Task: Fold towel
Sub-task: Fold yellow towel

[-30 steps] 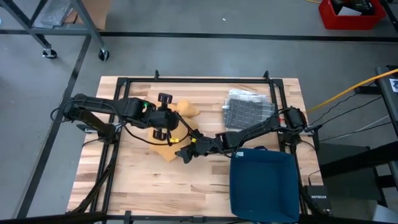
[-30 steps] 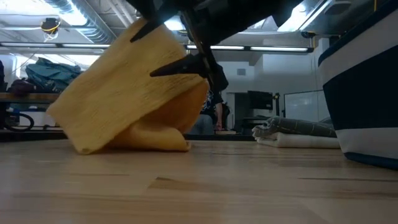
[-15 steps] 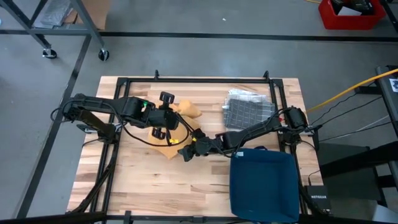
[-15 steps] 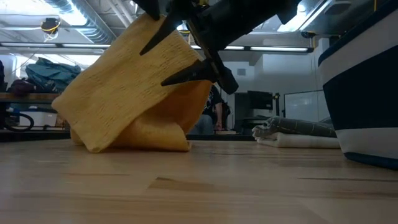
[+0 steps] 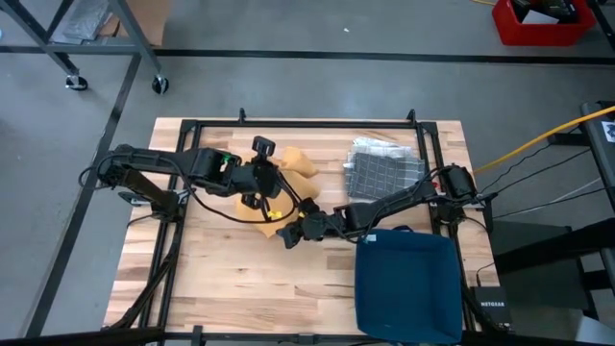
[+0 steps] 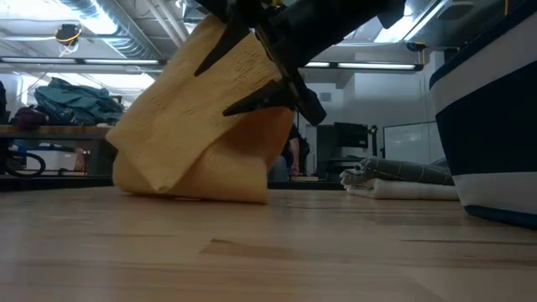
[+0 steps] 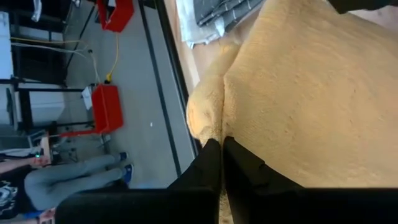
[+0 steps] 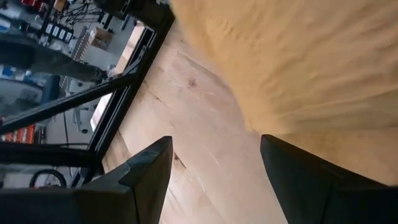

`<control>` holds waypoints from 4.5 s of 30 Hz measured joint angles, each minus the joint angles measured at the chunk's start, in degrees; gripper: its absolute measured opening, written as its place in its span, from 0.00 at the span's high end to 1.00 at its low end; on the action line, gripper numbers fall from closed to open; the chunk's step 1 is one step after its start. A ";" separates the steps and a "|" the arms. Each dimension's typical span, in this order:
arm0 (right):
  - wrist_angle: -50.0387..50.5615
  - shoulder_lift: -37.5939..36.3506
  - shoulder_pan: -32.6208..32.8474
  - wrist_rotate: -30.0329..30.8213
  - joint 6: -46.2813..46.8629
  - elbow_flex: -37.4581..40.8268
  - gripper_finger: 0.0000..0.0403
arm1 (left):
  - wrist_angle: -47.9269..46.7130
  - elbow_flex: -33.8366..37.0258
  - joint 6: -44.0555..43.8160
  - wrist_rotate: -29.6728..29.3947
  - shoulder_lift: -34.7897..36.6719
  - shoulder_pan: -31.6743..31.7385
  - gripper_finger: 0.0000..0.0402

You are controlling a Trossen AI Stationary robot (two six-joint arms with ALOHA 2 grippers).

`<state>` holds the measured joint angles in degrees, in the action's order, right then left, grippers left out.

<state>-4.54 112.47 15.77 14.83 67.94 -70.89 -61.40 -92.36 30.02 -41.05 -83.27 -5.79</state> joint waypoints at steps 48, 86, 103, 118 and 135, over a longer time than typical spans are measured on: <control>10.30 -21.76 -19.65 11.95 -33.66 -11.87 0.38 | 6.78 -9.96 0.05 2.72 -1.32 -4.01 1.00; 34.08 -16.21 -3.21 19.06 -26.21 -11.93 0.38 | 17.22 -24.06 7.52 -6.72 3.41 -3.57 1.00; 31.99 -12.81 -1.86 21.46 -25.91 -11.93 0.38 | 17.77 -24.00 7.32 -6.74 3.39 -3.53 1.00; 26.51 -6.35 -1.88 5.18 -25.74 -11.89 0.38 | 21.78 -24.00 9.43 -6.74 3.39 -3.53 1.00; 22.82 -3.35 -1.88 3.16 -24.82 -11.89 0.38 | 21.63 -24.00 9.73 -6.74 3.37 -3.53 1.00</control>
<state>18.28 109.12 13.89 17.99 43.12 -82.78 -39.77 -116.36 39.75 -47.79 -79.90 -9.32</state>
